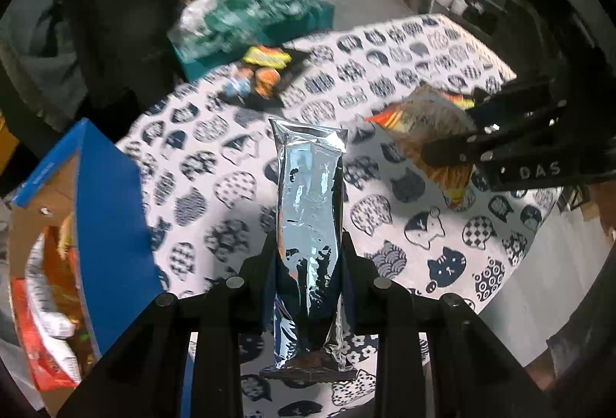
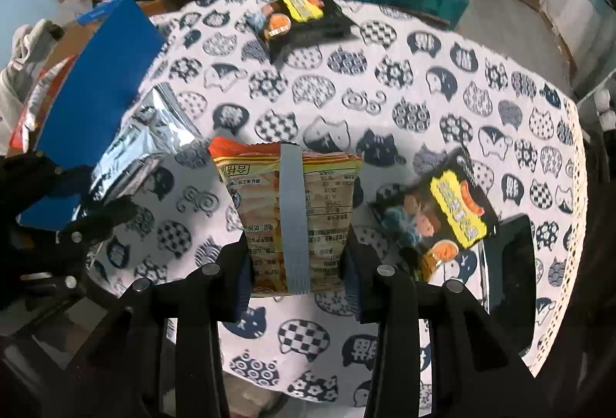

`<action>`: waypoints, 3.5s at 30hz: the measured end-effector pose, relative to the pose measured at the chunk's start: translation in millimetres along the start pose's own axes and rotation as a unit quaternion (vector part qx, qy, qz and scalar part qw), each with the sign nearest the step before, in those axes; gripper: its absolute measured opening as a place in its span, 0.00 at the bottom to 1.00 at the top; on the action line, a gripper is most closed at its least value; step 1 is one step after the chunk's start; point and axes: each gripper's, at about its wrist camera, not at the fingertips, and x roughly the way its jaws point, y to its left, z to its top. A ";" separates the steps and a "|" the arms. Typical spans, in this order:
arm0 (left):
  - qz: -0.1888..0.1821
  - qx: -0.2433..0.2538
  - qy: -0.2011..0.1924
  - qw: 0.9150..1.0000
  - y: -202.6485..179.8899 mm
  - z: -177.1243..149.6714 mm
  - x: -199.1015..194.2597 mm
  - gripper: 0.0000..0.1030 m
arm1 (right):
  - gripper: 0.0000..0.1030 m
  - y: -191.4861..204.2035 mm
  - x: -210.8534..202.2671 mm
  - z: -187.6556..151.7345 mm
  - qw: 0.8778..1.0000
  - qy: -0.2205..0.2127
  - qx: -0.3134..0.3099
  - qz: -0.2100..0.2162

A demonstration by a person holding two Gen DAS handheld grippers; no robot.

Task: Organize snacks
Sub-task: 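Carry both packs into the box and open both tools, then move both tools out of the box toward the black packets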

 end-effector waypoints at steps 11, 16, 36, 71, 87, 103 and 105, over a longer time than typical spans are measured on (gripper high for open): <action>0.023 -0.055 -0.035 0.998 48.6 8.4 -46.5 0.28 | 0.37 29.2 -20.2 20.8 0.999 -0.030 -0.016 0.021; 0.036 -0.082 -0.055 0.994 74.5 6.4 -67.8 0.28 | 0.37 46.2 -27.2 33.7 0.998 -0.039 -0.029 0.028; 0.086 -0.169 -0.094 0.977 163.9 -32.9 -117.4 0.28 | 0.37 142.8 -48.6 87.5 0.991 -0.075 -0.094 0.061; 0.115 -0.278 -0.027 0.953 257.6 -120.6 -75.0 0.45 | 0.38 283.9 12.7 154.5 0.980 -0.035 -0.173 0.088; 0.109 -0.270 -0.077 0.954 240.9 -101.4 -103.9 0.67 | 0.60 265.0 -11.7 144.7 0.980 -0.069 -0.170 0.078; 0.085 -0.199 -0.072 0.974 177.3 -55.3 -87.4 0.74 | 0.70 163.7 -21.9 96.2 0.993 -0.058 -0.095 0.027; 0.081 -0.187 -0.069 0.977 166.7 -47.6 -83.4 0.74 | 0.70 149.0 -20.6 90.0 0.995 -0.053 -0.080 0.022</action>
